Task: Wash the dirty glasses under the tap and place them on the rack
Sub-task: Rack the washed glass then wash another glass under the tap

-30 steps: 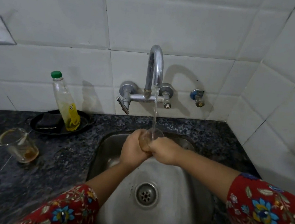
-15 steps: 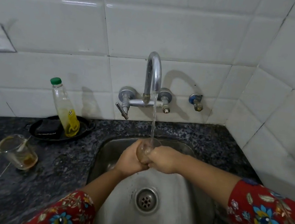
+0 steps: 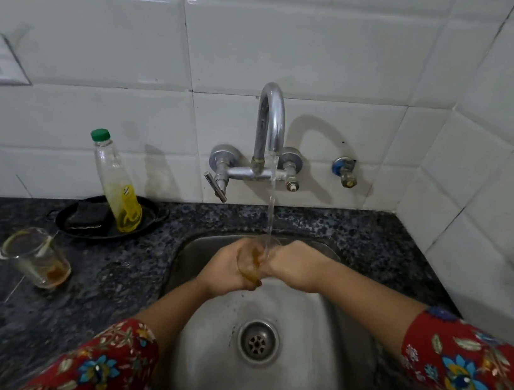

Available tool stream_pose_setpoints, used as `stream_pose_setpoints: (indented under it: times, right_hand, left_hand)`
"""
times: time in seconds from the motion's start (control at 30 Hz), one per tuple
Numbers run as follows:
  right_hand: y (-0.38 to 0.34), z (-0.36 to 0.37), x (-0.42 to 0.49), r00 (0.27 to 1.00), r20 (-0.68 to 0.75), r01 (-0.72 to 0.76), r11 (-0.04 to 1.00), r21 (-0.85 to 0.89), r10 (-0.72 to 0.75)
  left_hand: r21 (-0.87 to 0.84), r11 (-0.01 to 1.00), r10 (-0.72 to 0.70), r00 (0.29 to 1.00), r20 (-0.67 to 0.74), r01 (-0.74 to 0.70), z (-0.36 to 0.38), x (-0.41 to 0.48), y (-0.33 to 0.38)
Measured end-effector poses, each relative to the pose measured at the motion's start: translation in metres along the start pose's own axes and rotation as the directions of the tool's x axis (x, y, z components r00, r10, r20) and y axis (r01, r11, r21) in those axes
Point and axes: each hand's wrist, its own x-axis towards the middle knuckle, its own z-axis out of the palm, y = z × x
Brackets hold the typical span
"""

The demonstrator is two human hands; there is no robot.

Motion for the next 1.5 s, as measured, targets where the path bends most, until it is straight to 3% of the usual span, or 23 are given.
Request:
stream_pose_setpoints:
  times: [0.07, 0.1, 0.17, 0.2, 0.3, 0.37, 0.57, 0.7, 0.8, 0.87, 0.9, 0.93, 0.97, 1.0, 1.03, 1.07, 1.17, 1.27, 1.37, 1.43, 1.5]
  right_hand:
    - [-0.013, 0.009, 0.004, 0.987, 0.033, -0.157, 0.950, 0.269, 0.154]
    - [-0.021, 0.013, 0.006, 0.971, 0.094, -0.238, 0.849, 0.472, 0.220]
    - [-0.037, 0.014, 0.008, 0.943, 0.200, -0.311, 0.485, 0.817, 0.266]
    - [-0.043, 0.013, 0.007, 0.934, 0.236, -0.309, 0.280, 0.909, 0.267]
    - [-0.050, 0.014, -0.002, 0.909, 0.363, -0.278, -0.350, 0.894, 0.205]
    - [-0.047, 0.021, -0.008, 0.894, 0.426, -0.255, -0.624, 0.738, 0.139]
    - [-0.059, 0.042, -0.024, 0.807, 0.572, -0.256, -0.786, 0.562, 0.146]
    - [-0.069, 0.051, -0.023, 0.776, 0.615, -0.233, -0.844, 0.483, 0.138]
    - [-0.076, 0.049, -0.019, 0.785, 0.589, -0.233, -0.790, 0.567, 0.191]
    - [-0.080, 0.046, -0.017, 0.811, 0.496, -0.183, -0.671, 0.718, 0.310]
    - [-0.082, 0.043, -0.017, 0.838, 0.378, -0.145, -0.507, 0.850, 0.393]
    - [-0.080, 0.041, -0.018, 0.880, 0.189, -0.105, -0.211, 0.972, 0.435]
    - [-0.073, 0.040, -0.018, 0.928, 0.000, -0.082, 0.203, 0.976, 0.373]
    - [-0.064, 0.038, -0.017, 0.966, -0.113, -0.040, 0.567, 0.823, 0.232]
    - [-0.052, 0.034, -0.016, 0.982, -0.151, 0.000, 0.795, 0.607, 0.115]
    - [-0.039, 0.029, -0.016, 0.985, -0.171, 0.043, 0.912, 0.409, 0.030]
    - [-0.011, 0.015, -0.014, 0.941, -0.302, 0.182, 0.980, 0.078, -0.151]
    - [0.005, 0.008, -0.013, 0.884, -0.450, 0.154, 0.988, 0.019, -0.129]
    - [-0.015, 0.011, -0.009, 0.832, -0.525, -0.071, 0.973, 0.218, 0.179]
    - [-0.036, 0.008, -0.002, 0.797, -0.388, -0.275, 0.850, 0.449, 0.463]
    - [-0.045, 0.003, 0.002, 0.775, -0.311, -0.372, 0.795, 0.479, 0.550]
  left_hand:
    - [0.088, 0.995, -0.035, 0.998, -0.060, 0.041, 0.005, -0.001, 0.000]
    - [0.165, 0.984, -0.055, 0.993, -0.103, 0.071, 0.010, -0.002, 0.001]
    - [0.314, 0.943, -0.056, 0.985, -0.163, 0.105, 0.015, -0.005, 0.001]
    - [0.400, 0.910, -0.048, 0.985, -0.164, 0.111, 0.015, -0.006, 0.000]
    - [0.706, 0.698, -0.049, 0.992, -0.120, 0.120, 0.009, -0.012, -0.002]
    - [0.817, 0.566, -0.050, 0.994, -0.100, 0.111, 0.002, -0.018, -0.004]
    - [0.981, 0.193, -0.058, 0.998, 0.031, -0.019, -0.009, -0.032, -0.004]
    - [0.996, 0.068, -0.095, 0.994, 0.061, -0.055, -0.008, -0.034, 0.000]
    - [0.994, 0.075, -0.108, 0.991, 0.081, -0.073, -0.011, -0.033, 0.001]
    - [0.976, 0.209, -0.111, 0.990, 0.089, -0.064, -0.015, -0.030, -0.004]
    - [0.940, 0.338, -0.123, 0.989, 0.084, -0.038, -0.017, -0.026, -0.008]
    - [0.859, 0.512, -0.151, 0.985, 0.078, 0.010, -0.020, -0.022, -0.013]
    - [0.719, 0.691, -0.195, 0.977, 0.087, 0.074, -0.022, -0.018, -0.018]
    - [0.547, 0.831, -0.203, 0.972, 0.121, 0.105, -0.024, -0.016, -0.018]
    - [0.381, 0.920, -0.161, 0.975, 0.151, 0.093, -0.024, -0.014, -0.019]
    - [0.246, 0.966, -0.124, 0.978, 0.170, 0.080, -0.023, -0.011, -0.020]
    - [-0.044, 0.991, -0.116, 0.971, 0.210, 0.128, -0.010, -0.002, -0.017]
    - [-0.190, 0.955, -0.181, 0.956, 0.233, 0.227, 0.006, 0.006, -0.010]
    - [-0.316, 0.923, -0.204, 0.976, 0.082, 0.219, 0.027, 0.008, 0.001]
    - [-0.264, 0.952, -0.192, 0.973, -0.126, 0.153, 0.040, 0.005, 0.007]
    - [-0.151, 0.984, -0.120, 0.973, -0.197, 0.091, 0.043, 0.005, 0.007]
